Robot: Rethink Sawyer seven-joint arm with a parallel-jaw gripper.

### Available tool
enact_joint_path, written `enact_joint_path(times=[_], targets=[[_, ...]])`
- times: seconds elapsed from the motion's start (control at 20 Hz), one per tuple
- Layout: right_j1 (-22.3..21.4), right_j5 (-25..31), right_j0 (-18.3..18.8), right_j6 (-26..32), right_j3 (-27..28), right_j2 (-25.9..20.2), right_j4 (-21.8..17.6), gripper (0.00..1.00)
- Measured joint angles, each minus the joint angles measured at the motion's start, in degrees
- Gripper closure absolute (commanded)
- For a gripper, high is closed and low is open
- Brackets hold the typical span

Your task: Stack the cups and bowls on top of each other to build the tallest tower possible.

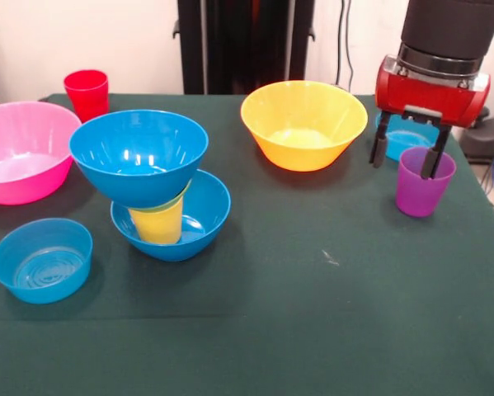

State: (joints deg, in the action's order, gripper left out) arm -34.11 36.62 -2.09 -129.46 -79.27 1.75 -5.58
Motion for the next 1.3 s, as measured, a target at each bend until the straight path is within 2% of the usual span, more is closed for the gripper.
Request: enact_joint_path(times=[0.4,0.75,1.3], targets=[[-1.8,2.1,2.9,0.0,-0.1,-3.0,0.0,0.00],[-3.6,2.3,3.4,0.0,-0.6,-4.2,0.0,0.00],[-4.7,2.3,3.2,0.0,-4.9,-6.3,0.0,0.00]])
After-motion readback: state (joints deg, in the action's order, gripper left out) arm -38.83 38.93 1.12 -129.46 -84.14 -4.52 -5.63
